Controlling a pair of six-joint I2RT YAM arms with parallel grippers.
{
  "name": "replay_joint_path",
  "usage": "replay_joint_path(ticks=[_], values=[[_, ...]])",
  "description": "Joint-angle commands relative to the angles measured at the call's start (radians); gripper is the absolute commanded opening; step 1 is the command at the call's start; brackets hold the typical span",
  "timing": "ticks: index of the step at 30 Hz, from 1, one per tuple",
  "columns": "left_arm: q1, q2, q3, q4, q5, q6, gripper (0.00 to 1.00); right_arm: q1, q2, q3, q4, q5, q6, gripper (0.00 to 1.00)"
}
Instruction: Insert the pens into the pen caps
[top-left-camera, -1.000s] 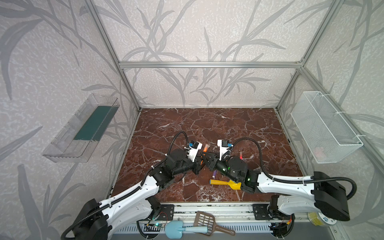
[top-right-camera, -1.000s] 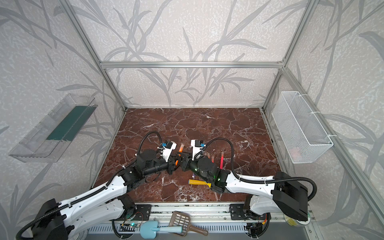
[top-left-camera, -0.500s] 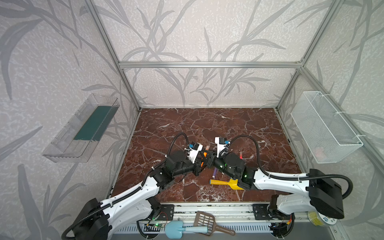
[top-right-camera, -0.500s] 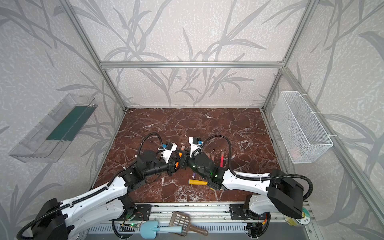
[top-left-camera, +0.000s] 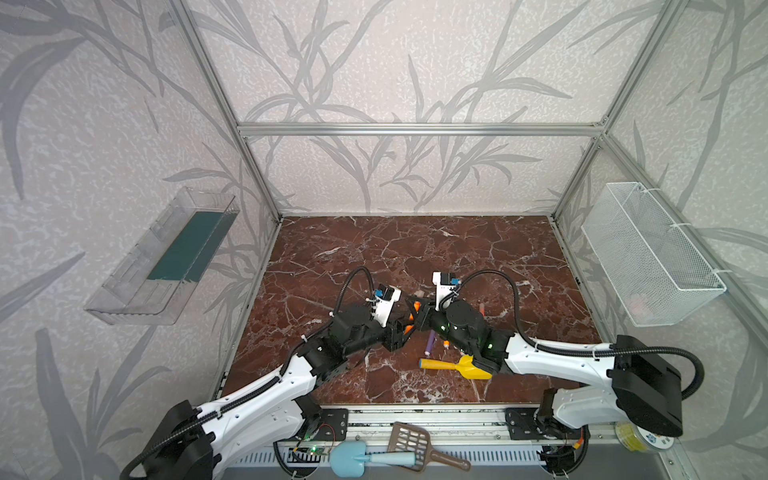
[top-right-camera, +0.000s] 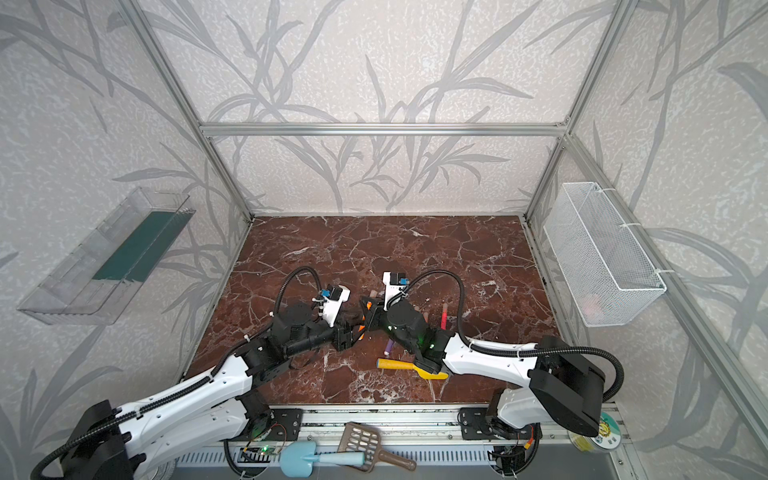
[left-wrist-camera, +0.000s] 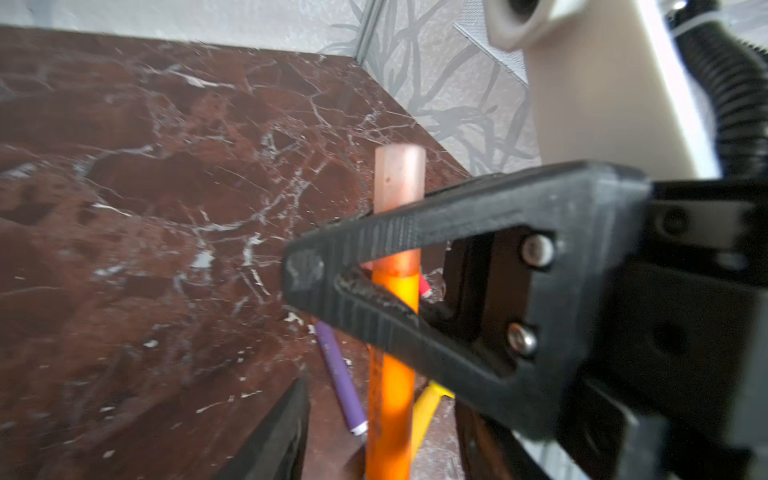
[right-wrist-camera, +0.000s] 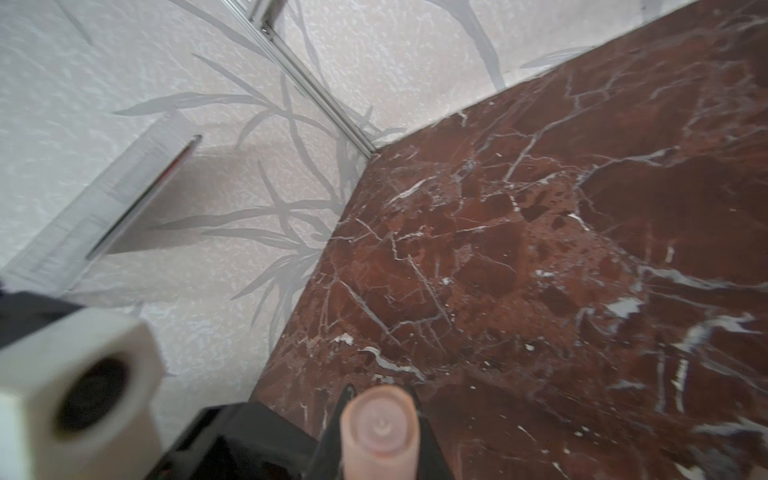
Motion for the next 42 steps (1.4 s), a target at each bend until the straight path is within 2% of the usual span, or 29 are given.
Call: replay_joint_path(ticks=[1, 9, 12, 16, 21, 27, 30, 33, 37, 40, 42], values=[[0.008, -0.053, 0.036, -0.056, -0.218, 0.017, 0.69, -0.042, 0.006, 0.033, -0.166, 0.001, -0.044, 0.03], [0.071, -0.119, 0.048, -0.226, -0.579, 0.010, 0.82, -0.110, 0.103, 0.115, -0.270, -0.081, -0.069, 0.03], [0.118, -0.113, 0.057, -0.248, -0.666, -0.003, 0.87, -0.115, 0.187, 0.174, -0.295, -0.136, -0.079, 0.03], [0.206, -0.067, 0.057, -0.214, -0.701, -0.013, 0.93, -0.132, 0.300, 0.250, -0.305, -0.214, -0.078, 0.03], [0.321, 0.020, 0.073, -0.187, -0.746, -0.033, 0.91, -0.162, 0.432, 0.346, -0.352, -0.296, -0.082, 0.03], [0.350, 0.034, 0.011, -0.045, -0.830, 0.002, 0.94, -0.187, 0.500, 0.358, -0.352, -0.313, -0.062, 0.03], [0.358, 0.051, -0.012, 0.014, -0.892, 0.031, 0.99, -0.195, 0.488, 0.321, -0.348, -0.294, -0.053, 0.03], [0.371, 0.097, -0.020, 0.094, -0.928, 0.098, 0.99, -0.195, 0.474, 0.284, -0.347, -0.277, -0.050, 0.04], [0.377, 0.211, -0.085, 0.408, -0.874, 0.279, 0.92, -0.195, 0.477, 0.255, -0.335, -0.281, -0.050, 0.12], [0.386, 0.293, -0.019, 0.379, -0.959, 0.297, 0.92, -0.195, 0.462, 0.253, -0.343, -0.282, -0.065, 0.27], [0.400, 0.364, 0.010, 0.433, -1.057, 0.306, 0.96, -0.195, 0.441, 0.257, -0.361, -0.269, -0.079, 0.36]])
